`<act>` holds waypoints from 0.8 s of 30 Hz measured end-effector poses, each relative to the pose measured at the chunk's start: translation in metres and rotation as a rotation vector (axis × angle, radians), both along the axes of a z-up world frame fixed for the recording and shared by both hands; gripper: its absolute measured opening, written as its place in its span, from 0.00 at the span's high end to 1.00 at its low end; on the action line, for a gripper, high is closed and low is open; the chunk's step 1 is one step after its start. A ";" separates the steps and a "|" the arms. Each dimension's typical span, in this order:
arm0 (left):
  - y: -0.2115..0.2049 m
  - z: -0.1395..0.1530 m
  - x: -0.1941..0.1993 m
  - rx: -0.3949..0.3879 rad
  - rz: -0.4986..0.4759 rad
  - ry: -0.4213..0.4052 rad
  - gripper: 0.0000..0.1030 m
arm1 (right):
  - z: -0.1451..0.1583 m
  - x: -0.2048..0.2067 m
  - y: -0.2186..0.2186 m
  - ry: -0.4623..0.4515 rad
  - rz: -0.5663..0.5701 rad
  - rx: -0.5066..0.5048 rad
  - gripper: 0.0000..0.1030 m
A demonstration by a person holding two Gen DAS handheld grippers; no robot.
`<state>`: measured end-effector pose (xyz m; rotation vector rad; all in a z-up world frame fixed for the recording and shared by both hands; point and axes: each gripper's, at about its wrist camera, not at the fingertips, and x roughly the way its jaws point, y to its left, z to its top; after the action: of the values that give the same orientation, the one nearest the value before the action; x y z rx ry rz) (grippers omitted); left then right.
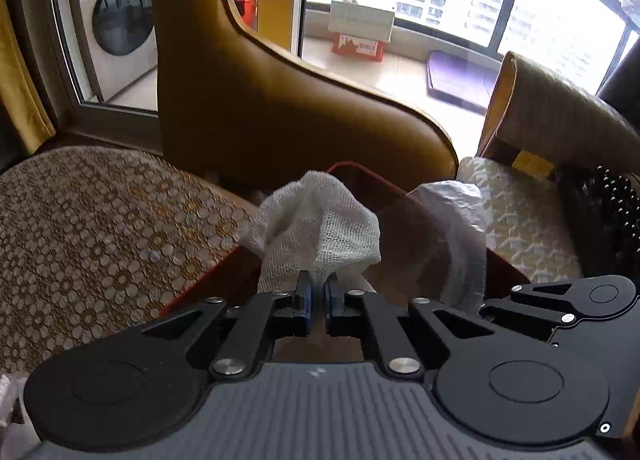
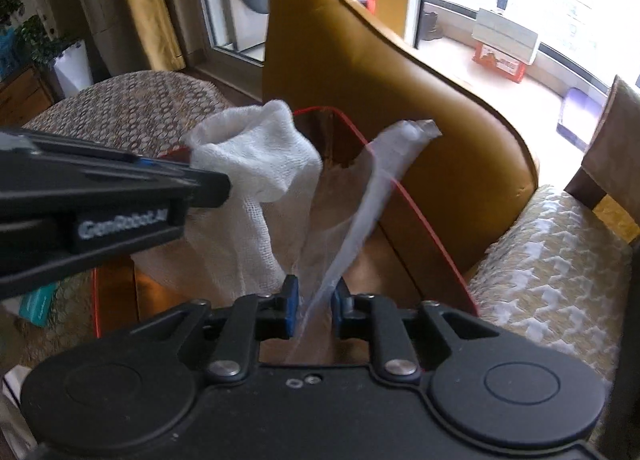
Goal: Organize soft objects
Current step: 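Carry the mesh cloth with the left tool while the right tool carries the bag to the red box, then open the left tool over the red box while the right tool releases the bag there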
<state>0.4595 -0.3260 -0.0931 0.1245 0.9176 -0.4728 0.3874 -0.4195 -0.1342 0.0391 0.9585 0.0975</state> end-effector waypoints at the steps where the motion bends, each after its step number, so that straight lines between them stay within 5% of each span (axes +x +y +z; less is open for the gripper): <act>1: 0.000 -0.003 0.001 0.000 -0.004 0.010 0.94 | 0.000 0.000 0.001 0.000 0.009 -0.003 0.81; 9: 0.003 -0.016 0.006 0.018 0.011 0.041 0.88 | 0.001 -0.005 0.002 -0.027 0.042 -0.060 0.51; 12: 0.004 -0.014 0.004 0.010 0.008 0.037 0.69 | 0.002 -0.008 -0.001 -0.040 0.046 -0.061 0.43; 14: 0.005 -0.012 0.002 0.002 0.003 0.021 0.40 | 0.004 -0.010 -0.002 -0.052 0.047 -0.071 0.39; 15: 0.005 -0.010 0.000 -0.005 0.002 0.012 0.37 | 0.005 -0.011 -0.002 -0.057 0.050 -0.073 0.39; 24: 0.014 0.012 -0.019 -0.013 -0.001 -0.045 0.32 | 0.020 -0.026 -0.005 -0.094 0.050 -0.048 0.28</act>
<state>0.4401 -0.3124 -0.0810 0.1236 0.8707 -0.4751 0.3618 -0.4241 -0.1144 -0.0330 0.8680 0.1212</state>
